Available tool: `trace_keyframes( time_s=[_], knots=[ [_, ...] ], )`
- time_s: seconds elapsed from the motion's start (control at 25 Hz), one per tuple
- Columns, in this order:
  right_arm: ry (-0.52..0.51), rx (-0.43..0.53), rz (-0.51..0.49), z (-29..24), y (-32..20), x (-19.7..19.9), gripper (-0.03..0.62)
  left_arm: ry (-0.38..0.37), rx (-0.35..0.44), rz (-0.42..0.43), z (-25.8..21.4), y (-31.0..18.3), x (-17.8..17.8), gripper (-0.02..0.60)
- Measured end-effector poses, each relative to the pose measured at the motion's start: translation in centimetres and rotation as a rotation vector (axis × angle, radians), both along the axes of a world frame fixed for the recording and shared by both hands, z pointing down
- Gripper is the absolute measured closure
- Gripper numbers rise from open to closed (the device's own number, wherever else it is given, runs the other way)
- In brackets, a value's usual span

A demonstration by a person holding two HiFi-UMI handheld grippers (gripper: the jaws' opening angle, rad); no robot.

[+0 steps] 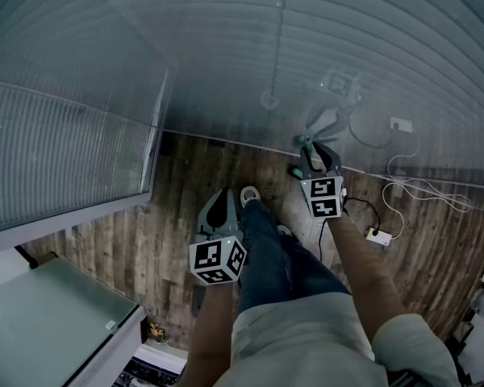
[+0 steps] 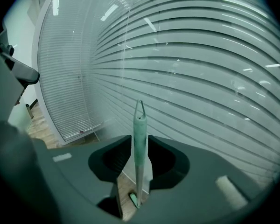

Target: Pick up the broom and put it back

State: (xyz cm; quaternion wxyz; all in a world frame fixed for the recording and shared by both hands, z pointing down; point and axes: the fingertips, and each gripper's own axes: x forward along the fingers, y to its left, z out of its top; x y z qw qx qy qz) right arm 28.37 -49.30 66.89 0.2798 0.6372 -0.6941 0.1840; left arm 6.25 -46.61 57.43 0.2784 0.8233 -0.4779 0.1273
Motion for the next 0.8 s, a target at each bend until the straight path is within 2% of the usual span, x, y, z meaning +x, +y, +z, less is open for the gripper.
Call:
trace_keyframes(
  time_s=[0.32, 0.52, 0.8],
  knots=[
    [-0.021, 0.047, 0.003, -3.3, 1.5, -0.5, 0.481, -0.004, 0.014, -0.013, -1.2, 1.3, -0.2, 0.575],
    [-0.043, 0.088, 0.001, -6.3, 2.7, -1.1, 0.511, -0.005, 0.027, -0.033, -2.4, 2.4, -0.3, 0.575],
    [-0.061, 0.131, -0.050, -10.2, 5.4, -3.1, 0.553, -0.001, 0.052, -0.039, -4.5, 4.9, -0.5, 0.575]
  ],
)
